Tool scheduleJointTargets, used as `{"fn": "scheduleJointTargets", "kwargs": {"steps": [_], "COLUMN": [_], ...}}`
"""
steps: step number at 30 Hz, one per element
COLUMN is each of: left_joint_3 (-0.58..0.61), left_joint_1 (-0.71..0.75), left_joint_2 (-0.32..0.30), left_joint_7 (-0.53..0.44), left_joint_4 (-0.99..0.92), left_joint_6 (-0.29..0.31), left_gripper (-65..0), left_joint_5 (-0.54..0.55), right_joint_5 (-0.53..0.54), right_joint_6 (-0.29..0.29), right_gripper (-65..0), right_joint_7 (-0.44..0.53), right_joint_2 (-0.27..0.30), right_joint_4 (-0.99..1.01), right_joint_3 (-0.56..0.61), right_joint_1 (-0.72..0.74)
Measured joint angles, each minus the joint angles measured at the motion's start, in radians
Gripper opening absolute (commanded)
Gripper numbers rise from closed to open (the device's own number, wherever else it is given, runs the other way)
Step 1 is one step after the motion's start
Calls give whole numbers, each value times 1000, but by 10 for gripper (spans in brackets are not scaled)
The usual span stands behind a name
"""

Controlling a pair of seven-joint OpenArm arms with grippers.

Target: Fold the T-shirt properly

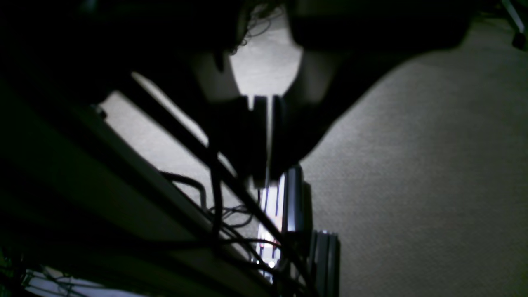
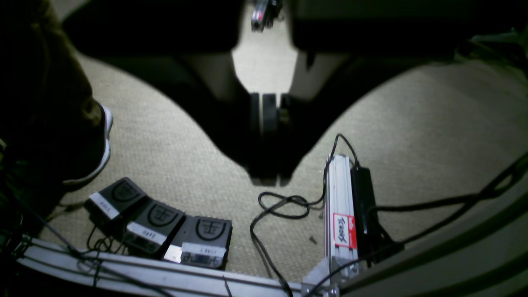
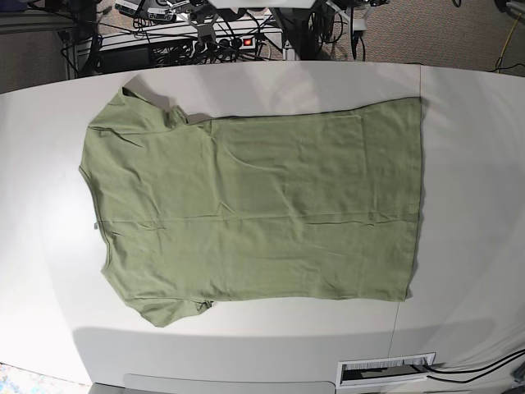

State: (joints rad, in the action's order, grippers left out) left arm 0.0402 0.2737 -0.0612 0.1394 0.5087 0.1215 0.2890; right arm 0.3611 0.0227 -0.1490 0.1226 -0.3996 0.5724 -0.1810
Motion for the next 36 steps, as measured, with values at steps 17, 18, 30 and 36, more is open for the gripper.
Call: {"fn": "scheduleJointTargets", "kwargs": {"steps": [17,18,30,36], "left_joint_3": [0,0,-1,5], "left_joint_1": [17,19,172,379], "left_joint_2": [0,0,-63,-151], "left_joint_7": [-2,-2,-34,22], "left_joint_4": [2,2,150,319], "left_joint_6": [3,3,206,288], "left_gripper": [-650,-650,-650,-650], "left_joint_5": [0,0,-6,-16], "right_joint_5": [-20,-24,-119,-119], "right_joint_6": [0,0,3,10], "right_gripper": [-650,-650,-650,-650], "right_joint_7": [-13,-16,-85,-139], "right_joint_2": [7,7,109,224], "right_joint_4": [0,0,-97,-302], "right_joint_3": [0,0,2,2], "right_joint_1": [0,0,-111,-227]}}
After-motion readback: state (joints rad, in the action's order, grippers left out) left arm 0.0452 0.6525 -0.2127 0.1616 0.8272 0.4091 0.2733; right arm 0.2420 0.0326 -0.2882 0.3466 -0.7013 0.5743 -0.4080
